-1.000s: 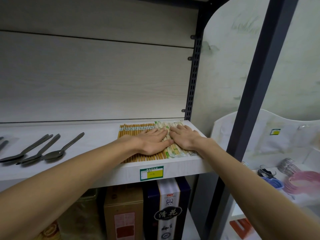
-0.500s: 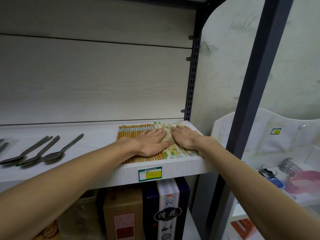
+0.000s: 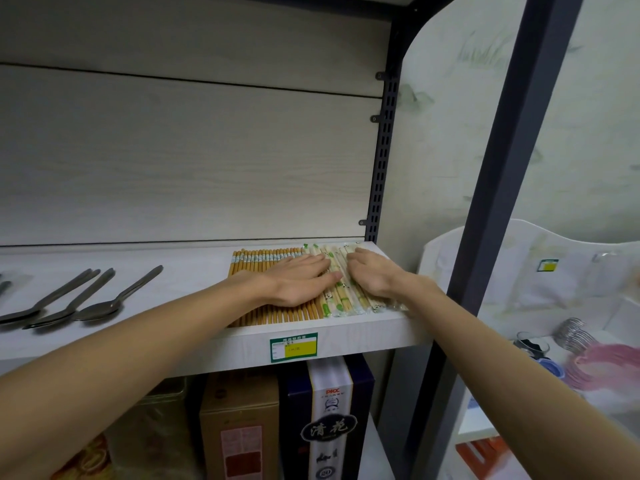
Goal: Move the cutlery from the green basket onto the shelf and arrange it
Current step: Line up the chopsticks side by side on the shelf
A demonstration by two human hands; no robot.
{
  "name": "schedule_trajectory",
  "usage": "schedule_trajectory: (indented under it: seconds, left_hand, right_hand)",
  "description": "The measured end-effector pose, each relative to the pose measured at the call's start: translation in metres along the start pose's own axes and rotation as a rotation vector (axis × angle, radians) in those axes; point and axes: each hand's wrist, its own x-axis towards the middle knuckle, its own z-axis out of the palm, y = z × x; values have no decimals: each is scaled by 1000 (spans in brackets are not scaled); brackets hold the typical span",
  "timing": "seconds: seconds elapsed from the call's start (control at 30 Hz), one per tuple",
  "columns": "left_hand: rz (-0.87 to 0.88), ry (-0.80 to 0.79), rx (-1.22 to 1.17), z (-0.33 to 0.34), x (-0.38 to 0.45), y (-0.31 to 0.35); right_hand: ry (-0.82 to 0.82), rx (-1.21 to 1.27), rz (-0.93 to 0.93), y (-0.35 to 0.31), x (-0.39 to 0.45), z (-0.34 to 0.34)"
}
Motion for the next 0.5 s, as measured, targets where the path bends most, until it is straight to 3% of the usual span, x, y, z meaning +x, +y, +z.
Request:
schedule_trajectory:
  seconds: [0.5]
  left_hand:
    - [-13,-86,71,8,6,2]
  right_hand:
    - [32,-78,-41,-1,-2,8]
